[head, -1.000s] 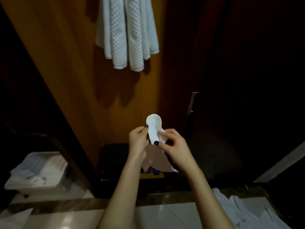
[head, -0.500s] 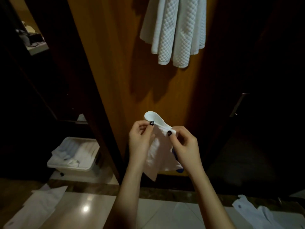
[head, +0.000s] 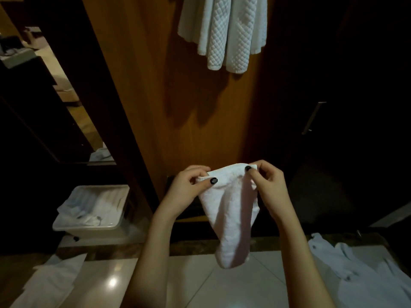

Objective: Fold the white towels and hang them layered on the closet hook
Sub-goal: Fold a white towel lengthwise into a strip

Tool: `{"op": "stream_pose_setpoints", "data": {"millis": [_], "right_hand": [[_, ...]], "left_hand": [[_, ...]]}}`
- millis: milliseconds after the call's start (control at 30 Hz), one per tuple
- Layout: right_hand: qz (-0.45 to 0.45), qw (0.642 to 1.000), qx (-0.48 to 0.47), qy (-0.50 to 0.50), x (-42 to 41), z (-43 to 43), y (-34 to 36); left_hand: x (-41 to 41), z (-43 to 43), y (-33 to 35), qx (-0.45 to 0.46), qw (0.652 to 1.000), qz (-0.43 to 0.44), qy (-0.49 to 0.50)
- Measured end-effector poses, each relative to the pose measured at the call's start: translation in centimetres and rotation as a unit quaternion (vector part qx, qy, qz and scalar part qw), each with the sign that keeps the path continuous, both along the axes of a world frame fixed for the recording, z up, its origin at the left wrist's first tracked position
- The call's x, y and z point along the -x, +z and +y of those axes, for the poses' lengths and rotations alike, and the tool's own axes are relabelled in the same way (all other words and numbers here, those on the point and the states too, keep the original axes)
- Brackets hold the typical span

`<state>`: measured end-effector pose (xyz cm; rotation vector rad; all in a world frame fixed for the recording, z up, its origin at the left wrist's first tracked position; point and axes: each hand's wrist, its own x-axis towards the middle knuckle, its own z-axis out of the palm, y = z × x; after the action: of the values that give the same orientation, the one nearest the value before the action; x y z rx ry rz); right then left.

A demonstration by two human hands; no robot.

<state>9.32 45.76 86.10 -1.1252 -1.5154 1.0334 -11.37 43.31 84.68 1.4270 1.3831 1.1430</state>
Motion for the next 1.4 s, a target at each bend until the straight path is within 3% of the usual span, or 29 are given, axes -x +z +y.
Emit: {"op": "stream_pose_setpoints", "data": {"millis": [133, 367, 667, 767, 900, 1067, 1233, 1400], "right_hand": [[-0.044, 0.998, 0.034, -0.005, -1.0, -1.4, -0.4], [-0.085, 0.994, 0.058, -0.028, -1.3, -2.3, -0.1], [0.016, 0.996, 0.006, -0.083, 1.8, -4.1, 1.3], [0.042, 0.994, -0.012, -0.105, 3.0, -4.4, 1.8], [0.084, 0.995, -0.008, -0.061, 3.6, -4.3, 3.0], [0.095, 0.993, -0.054, 0.037, 4.6, -4.0, 5.0], [0.109, 0.989, -0.094, 0.029, 4.7, -3.0, 7.1], [0.146, 0.985, -0.088, 0.009, 3.8, -2.1, 7.9]], "left_hand": [[-0.2, -1.1, -0.4, 0.010, 1.000, 0.001, 0.023], [-0.5, -2.6, 1.6, -0.108, 0.989, 0.048, 0.090], [0.7, -5.0, 3.0, -0.192, 0.954, 0.116, 0.199], [1.6, -5.3, 3.1, -0.169, 0.960, 0.102, 0.196], [3.7, -5.3, 4.6, -0.105, 0.985, 0.094, 0.097], [3.4, -3.0, 9.1, -0.045, 0.966, 0.234, -0.097], [2.1, -1.1, 12.0, -0.074, 0.952, 0.233, -0.182], [1.0, 0.4, 15.7, -0.137, 0.911, 0.330, -0.205]]}}
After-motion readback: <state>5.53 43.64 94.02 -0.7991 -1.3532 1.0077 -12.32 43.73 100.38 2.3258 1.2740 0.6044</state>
